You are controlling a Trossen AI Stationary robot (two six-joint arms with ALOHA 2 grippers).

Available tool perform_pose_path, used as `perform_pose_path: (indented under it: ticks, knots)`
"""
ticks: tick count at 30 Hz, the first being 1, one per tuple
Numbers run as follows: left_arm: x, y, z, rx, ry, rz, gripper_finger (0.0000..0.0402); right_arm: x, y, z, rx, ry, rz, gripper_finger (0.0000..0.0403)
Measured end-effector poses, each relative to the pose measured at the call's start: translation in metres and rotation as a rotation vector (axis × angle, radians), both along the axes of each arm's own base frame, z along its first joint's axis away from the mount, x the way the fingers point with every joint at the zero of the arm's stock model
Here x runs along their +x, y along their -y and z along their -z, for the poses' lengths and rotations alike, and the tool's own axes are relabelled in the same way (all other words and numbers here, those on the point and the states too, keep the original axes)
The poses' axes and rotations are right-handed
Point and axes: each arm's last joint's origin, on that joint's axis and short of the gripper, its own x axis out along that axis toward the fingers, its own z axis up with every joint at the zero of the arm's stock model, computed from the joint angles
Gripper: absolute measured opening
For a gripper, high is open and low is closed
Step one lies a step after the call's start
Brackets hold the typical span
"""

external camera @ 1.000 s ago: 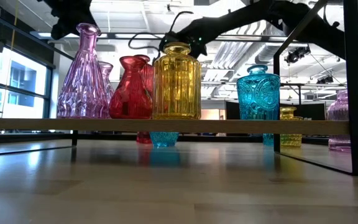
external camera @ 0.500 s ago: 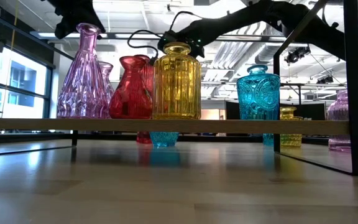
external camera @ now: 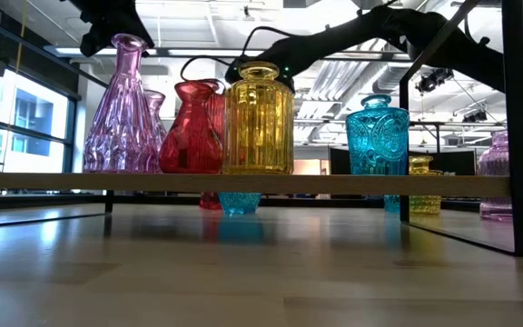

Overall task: Sort vases onto shelf
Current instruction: Put the red vase on the shelf aligned with the other red vase

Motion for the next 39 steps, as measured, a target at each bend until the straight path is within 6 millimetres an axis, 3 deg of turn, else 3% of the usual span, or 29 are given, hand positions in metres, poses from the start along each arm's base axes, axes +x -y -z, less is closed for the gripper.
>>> perform_pose_path:
  ticks: [28,32,39]
  knots:
    - [0.000,0.001,0.000,-0.009,0.004,0.016,0.0099,-0.004,0.005,0.013,0.021,-0.072,0.025,0.0178]
    - [0.000,0.000,0.000,-0.009,0.004,0.016,0.0099,-0.004,0.005,0.013,0.020,-0.072,0.023,0.0145]
    - [0.000,0.001,0.000,-0.009,0.004,0.018,0.0099,-0.002,0.003,0.013,0.009,-0.063,0.009,0.0032]
